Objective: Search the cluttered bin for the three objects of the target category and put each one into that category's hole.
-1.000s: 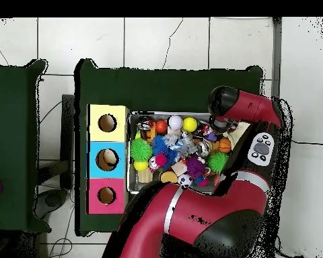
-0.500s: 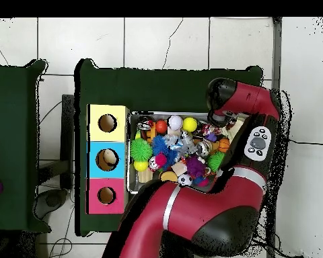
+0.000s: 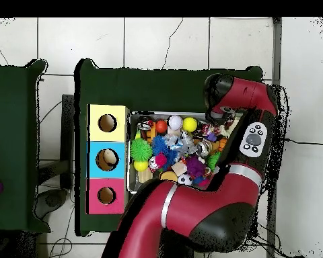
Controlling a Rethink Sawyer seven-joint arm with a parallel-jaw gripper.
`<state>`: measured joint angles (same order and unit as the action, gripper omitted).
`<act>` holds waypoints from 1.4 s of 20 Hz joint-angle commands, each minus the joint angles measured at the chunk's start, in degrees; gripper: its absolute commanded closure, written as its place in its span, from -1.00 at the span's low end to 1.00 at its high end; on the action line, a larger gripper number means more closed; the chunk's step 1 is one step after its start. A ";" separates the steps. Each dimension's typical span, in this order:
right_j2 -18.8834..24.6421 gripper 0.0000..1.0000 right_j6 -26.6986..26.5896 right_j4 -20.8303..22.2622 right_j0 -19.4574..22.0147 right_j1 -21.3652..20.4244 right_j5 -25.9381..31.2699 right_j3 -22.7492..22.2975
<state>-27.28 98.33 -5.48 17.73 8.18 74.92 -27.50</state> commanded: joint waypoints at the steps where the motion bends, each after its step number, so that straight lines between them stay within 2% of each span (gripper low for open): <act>1: 2.10 -1.00 21.83 -5.71 -1.60 1.95 4.58 6.99; 5: 1.86 -1.00 22.97 -5.81 -1.97 1.24 5.27 6.83; 15: 4.58 -1.00 19.83 -4.05 -1.65 -1.62 -1.07 -0.36; 25: 5.56 -1.00 18.65 -3.67 -1.36 -2.69 -3.77 -2.74; 28: 5.06 -1.00 19.22 -3.69 -0.94 -1.85 -3.15 -1.20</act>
<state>-27.65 102.50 -6.68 17.24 7.35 78.66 -25.06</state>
